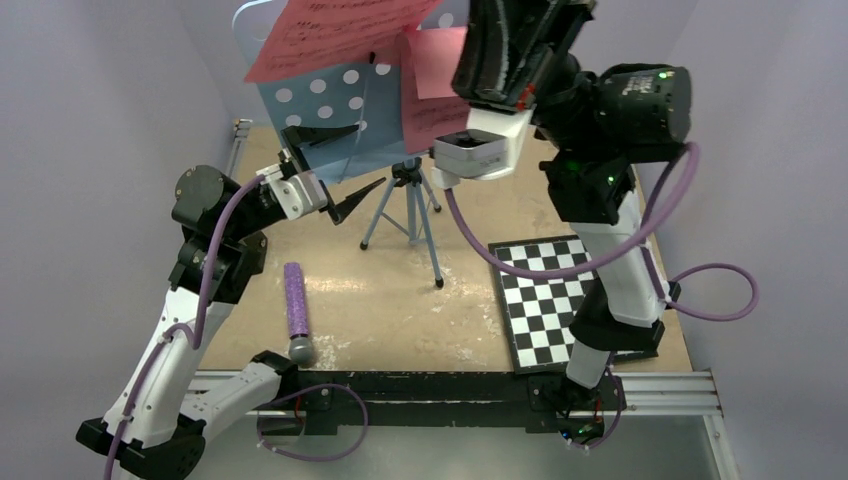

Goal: Pack up the instrument practice props

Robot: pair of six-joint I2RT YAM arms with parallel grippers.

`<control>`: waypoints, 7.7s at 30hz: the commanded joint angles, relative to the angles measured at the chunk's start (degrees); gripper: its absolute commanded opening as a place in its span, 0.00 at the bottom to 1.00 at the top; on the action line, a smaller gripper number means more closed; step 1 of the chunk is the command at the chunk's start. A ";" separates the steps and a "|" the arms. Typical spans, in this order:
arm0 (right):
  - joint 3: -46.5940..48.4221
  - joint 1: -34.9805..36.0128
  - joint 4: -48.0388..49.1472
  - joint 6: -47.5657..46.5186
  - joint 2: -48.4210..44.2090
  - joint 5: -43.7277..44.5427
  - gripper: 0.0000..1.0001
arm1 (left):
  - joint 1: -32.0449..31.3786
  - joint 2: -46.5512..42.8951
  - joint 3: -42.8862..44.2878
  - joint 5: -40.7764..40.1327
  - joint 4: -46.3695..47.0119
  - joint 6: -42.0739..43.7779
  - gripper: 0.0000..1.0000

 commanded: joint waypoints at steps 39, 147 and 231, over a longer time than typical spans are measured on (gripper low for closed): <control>-63.80 -47.13 -22.66 11.40 -48.87 24.87 0.00 | 1.35 -2.09 12.35 -17.76 -4.98 20.70 0.97; -57.35 -62.10 -30.06 103.13 -19.63 0.64 0.98 | 3.38 2.18 -2.66 -6.17 -28.62 16.66 0.94; -58.70 -19.51 -3.42 6.67 -38.06 3.65 0.44 | -14.81 31.37 27.81 -5.66 9.84 -25.59 0.91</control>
